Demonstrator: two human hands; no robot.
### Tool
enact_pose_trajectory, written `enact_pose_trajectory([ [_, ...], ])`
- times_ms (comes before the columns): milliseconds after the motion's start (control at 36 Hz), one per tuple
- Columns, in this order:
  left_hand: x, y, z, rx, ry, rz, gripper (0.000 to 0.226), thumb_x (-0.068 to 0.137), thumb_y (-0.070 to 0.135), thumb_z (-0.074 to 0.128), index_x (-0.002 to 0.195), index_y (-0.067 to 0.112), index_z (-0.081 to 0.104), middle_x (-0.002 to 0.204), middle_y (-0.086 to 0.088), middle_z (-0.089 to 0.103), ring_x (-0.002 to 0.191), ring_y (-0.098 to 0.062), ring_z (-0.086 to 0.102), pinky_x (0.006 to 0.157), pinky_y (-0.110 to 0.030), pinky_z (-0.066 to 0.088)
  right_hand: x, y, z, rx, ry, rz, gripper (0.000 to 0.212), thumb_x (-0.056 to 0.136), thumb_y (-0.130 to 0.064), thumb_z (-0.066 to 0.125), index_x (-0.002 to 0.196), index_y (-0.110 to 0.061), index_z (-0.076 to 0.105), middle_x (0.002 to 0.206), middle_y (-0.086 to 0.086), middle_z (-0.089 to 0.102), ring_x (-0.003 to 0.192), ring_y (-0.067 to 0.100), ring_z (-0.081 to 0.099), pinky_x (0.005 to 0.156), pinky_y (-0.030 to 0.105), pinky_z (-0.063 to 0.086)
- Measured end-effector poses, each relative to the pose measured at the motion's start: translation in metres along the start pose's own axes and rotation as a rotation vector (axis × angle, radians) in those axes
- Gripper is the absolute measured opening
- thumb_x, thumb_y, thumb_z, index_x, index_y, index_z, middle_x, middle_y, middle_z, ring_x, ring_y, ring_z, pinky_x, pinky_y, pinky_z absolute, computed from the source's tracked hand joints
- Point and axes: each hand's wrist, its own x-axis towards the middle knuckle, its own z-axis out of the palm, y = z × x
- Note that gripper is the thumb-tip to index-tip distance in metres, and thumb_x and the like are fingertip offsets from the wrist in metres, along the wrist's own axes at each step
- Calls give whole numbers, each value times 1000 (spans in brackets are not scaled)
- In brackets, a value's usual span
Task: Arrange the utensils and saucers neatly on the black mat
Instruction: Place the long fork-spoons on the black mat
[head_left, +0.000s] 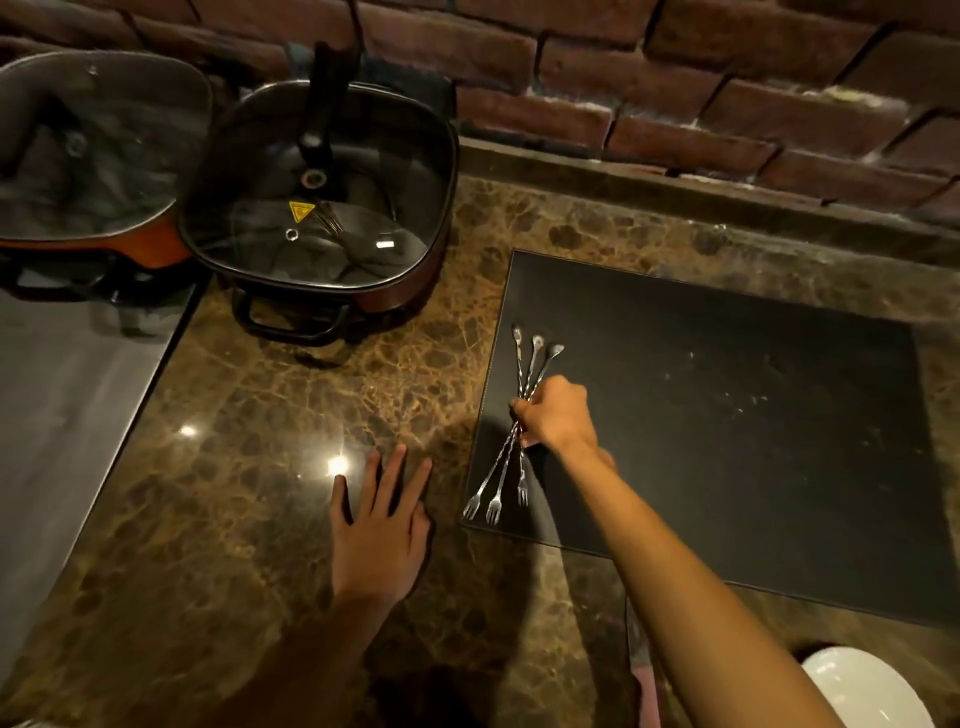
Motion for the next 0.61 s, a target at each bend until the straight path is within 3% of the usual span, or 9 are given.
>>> enact_pose_trajectory([
  [111,0,0,1,4,-6,-6,58,102,41,25,159,35,31,171,1,21,158,-26,20,120,-64,21,-10,3,1,-37,-25,-46,37,93,-40,62,79,-6,65,73,14,70,71,24,71,79,38,58],
  [250,-1,-1,3,13,18,-6,58,102,40,26,160,35,30,171,1,21,157,-25,19,121,-62,20,-34,18,-7,76,-6,-41,38,95,-42,51,82,-8,61,81,16,71,79,34,69,80,49,57],
  [500,-2,-1,6,6,24,-16,58,102,39,28,159,34,34,171,0,22,157,-27,20,119,-62,19,-104,103,-19,123,96,46,26,95,-30,57,80,-11,64,75,12,72,79,32,70,78,44,56],
  [611,-1,-5,14,26,50,-6,58,102,40,27,160,36,29,171,2,19,158,-26,14,120,-58,12,-140,142,-26,67,160,64,18,94,-30,61,82,-17,66,75,3,73,78,21,70,70,32,49],
])
